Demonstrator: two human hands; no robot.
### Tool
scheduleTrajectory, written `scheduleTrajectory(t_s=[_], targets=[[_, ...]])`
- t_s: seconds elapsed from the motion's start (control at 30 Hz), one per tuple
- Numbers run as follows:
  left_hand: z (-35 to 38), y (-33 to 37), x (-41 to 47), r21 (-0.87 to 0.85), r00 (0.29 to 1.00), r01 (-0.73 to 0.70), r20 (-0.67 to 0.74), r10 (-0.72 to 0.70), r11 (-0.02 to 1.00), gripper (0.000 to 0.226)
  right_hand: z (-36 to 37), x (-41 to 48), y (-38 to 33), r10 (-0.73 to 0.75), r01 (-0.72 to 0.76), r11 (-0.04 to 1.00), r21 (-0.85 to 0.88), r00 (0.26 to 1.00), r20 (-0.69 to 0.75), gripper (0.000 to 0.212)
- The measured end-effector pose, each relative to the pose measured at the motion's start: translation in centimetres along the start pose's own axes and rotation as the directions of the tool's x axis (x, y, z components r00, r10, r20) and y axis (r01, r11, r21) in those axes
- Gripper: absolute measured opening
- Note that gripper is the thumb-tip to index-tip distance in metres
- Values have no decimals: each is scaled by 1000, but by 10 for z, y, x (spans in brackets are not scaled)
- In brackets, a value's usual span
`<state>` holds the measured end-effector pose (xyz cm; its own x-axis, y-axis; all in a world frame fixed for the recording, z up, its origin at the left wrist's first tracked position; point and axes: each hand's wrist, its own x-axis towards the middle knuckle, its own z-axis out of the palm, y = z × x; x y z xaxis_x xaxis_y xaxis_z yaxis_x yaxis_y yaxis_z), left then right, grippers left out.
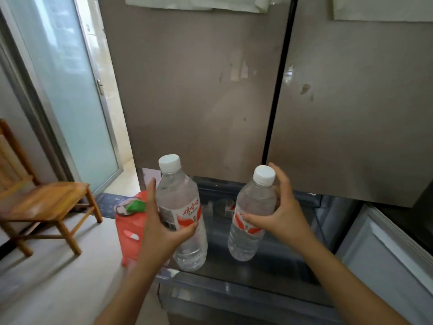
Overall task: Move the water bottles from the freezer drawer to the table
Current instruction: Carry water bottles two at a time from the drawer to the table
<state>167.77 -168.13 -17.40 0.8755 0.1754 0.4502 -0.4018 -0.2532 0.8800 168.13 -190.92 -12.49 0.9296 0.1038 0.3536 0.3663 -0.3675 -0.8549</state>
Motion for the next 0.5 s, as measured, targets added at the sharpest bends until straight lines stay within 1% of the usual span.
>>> scheduleTrajectory(t_s=[0.07, 0.13, 0.27, 0.37, 0.43, 0.5], targets=[[-13, 9, -5, 22, 999, 23, -28, -22, 999, 104, 11, 3, -10, -29, 26, 999, 46, 998, 62, 103], [-32, 14, -16, 50, 993, 42, -108, -36, 998, 102, 27, 7, -20, -66, 54, 994, 90, 988, 137, 104], [-68, 19, -45, 98, 967, 73, -250, -46, 993, 107, 59, 8, -34, -133, 88, 982, 167, 949, 286, 102], [-93, 28, -78, 142, 922, 159, -376, -95, 977, 100, 88, 5, -42, -188, 87, 966, 244, 885, 426, 98], [-107, 31, -104, 152, 867, 237, -478, -139, 959, 97, 114, -2, -45, -224, 84, 958, 274, 816, 532, 97], [-118, 31, -131, 177, 815, 293, -560, -149, 939, 99, 139, -11, -41, -240, 90, 960, 266, 756, 610, 98]])
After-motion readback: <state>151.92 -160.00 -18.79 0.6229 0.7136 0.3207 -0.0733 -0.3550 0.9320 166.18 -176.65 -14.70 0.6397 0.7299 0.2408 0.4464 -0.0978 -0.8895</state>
